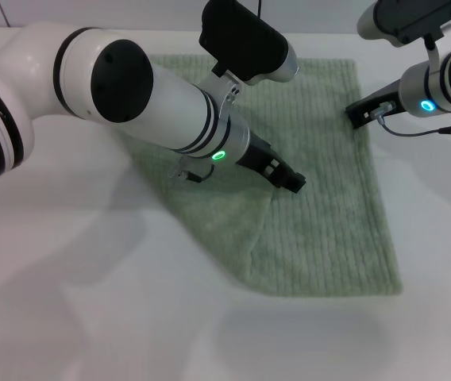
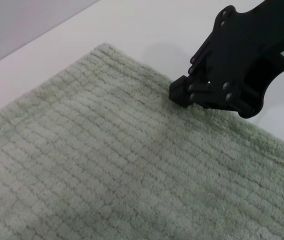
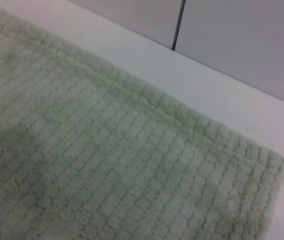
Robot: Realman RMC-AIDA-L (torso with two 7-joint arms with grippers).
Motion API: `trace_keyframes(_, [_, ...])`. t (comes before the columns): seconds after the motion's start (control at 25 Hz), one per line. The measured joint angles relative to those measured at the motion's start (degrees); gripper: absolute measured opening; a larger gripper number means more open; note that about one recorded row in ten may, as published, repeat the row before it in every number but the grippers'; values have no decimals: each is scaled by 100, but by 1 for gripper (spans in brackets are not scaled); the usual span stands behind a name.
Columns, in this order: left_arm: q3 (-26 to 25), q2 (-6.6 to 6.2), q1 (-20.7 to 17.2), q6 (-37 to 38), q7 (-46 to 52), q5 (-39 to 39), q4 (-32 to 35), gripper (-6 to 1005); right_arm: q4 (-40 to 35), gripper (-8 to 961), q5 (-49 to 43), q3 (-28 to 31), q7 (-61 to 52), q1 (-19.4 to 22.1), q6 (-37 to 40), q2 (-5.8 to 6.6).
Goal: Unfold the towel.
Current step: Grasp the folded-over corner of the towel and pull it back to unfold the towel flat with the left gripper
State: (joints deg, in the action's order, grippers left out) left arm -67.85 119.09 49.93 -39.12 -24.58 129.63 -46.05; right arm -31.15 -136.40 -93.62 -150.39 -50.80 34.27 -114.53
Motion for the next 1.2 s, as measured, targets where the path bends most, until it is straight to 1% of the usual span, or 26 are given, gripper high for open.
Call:
trace_keyframes(0.84, [0, 0, 26, 128, -15, 35, 127, 793, -8, 23, 7, 65, 125, -26, 66, -9])
trace_keyframes(1.08, [1, 0, 26, 175, -29, 48, 150, 658, -25, 23, 9, 63, 125, -26, 65, -8])
trace_keyframes(1.2, [11, 0, 26, 181, -53, 50, 162, 628, -25, 23, 9, 63, 125, -26, 64, -9])
